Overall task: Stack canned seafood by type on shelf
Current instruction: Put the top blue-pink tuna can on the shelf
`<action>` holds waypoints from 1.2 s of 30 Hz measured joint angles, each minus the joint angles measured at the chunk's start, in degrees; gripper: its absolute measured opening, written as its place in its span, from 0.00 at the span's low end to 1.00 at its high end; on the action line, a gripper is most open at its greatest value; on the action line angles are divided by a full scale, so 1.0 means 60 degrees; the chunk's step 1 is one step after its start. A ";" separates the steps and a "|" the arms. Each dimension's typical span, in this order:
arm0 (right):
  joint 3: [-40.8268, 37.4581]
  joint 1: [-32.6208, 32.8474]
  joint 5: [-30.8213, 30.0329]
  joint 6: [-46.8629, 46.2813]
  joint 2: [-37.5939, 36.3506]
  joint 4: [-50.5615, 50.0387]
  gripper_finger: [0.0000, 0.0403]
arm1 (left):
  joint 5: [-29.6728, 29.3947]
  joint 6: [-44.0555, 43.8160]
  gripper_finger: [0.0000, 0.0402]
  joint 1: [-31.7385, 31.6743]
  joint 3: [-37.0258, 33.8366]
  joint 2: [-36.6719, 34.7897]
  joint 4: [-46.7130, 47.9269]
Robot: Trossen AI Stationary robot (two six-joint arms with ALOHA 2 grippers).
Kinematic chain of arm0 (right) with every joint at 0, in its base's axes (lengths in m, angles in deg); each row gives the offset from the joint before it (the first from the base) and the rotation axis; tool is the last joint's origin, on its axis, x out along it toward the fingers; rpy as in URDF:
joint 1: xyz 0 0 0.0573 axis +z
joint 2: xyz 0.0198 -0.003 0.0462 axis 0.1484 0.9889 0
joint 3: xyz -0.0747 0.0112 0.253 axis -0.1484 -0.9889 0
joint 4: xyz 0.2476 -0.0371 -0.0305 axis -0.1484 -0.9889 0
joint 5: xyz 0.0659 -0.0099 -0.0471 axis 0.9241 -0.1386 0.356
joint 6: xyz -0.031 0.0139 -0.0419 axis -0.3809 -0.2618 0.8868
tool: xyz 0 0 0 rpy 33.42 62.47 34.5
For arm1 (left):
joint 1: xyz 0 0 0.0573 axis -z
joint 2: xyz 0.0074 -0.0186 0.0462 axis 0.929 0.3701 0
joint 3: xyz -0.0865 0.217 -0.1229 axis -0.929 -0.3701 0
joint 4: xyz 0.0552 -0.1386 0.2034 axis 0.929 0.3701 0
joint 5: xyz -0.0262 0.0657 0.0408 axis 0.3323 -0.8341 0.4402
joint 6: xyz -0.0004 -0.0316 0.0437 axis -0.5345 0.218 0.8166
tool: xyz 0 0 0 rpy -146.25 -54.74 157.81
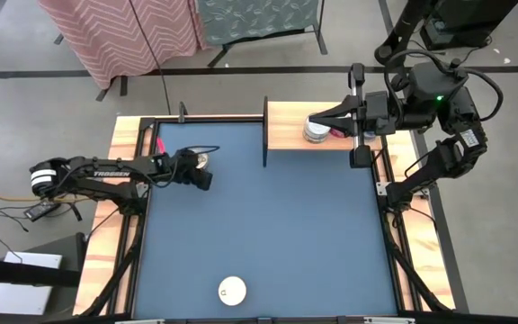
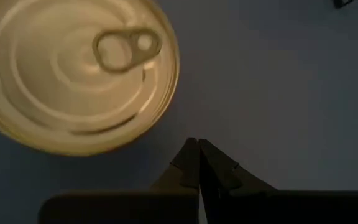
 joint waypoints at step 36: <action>0.0000 0.0041 0.0758 -0.0520 0.0004 0.0145 0.02 | 0.1798 0.6439 0.01 -0.0487 0.3610 0.1119 0.5799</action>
